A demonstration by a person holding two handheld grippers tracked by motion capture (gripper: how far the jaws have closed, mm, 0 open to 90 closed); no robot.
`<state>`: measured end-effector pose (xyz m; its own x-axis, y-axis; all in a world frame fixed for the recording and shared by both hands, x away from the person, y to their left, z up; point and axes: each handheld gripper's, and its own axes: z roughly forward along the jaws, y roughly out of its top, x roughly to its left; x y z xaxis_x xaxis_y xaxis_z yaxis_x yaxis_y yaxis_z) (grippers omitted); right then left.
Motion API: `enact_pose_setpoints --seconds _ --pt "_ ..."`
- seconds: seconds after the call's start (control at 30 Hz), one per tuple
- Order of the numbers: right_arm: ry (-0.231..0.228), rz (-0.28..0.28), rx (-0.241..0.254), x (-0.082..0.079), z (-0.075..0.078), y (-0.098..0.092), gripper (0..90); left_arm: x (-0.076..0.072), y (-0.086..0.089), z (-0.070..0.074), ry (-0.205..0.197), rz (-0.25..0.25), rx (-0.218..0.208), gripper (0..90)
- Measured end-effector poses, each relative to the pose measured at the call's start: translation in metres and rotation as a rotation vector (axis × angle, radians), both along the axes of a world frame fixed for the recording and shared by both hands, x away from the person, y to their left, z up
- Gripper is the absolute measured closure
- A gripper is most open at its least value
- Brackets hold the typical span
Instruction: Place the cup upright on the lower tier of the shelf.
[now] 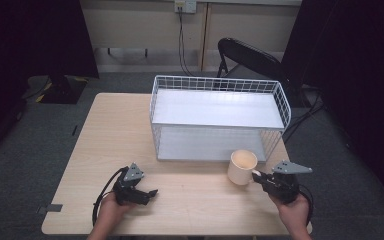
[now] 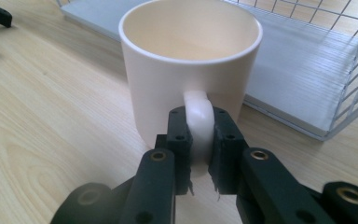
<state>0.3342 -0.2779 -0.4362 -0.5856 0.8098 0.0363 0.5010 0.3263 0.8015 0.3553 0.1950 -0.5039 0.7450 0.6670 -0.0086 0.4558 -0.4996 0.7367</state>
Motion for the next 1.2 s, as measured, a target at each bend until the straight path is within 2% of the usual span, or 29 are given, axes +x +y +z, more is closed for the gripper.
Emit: enact_pose_setpoints --seconds 0.23,0.7,0.93,1.2 --pt "-0.009 -0.012 0.003 0.005 0.000 0.003 80.4 0.000 0.000 0.000 -0.001 0.000 0.000 11.6" --pt "-0.054 -0.030 0.013 0.014 0.006 0.016 80.3 0.000 0.000 0.000 -0.001 0.000 0.000 11.5" --pt "-0.067 -0.052 0.028 0.022 0.007 0.020 80.4 0.001 0.000 0.000 0.001 0.010 0.004 8.8" --pt "-0.091 -0.090 0.017 0.030 0.005 0.020 80.4 0.001 0.000 0.000 0.006 0.022 0.012 6.0"
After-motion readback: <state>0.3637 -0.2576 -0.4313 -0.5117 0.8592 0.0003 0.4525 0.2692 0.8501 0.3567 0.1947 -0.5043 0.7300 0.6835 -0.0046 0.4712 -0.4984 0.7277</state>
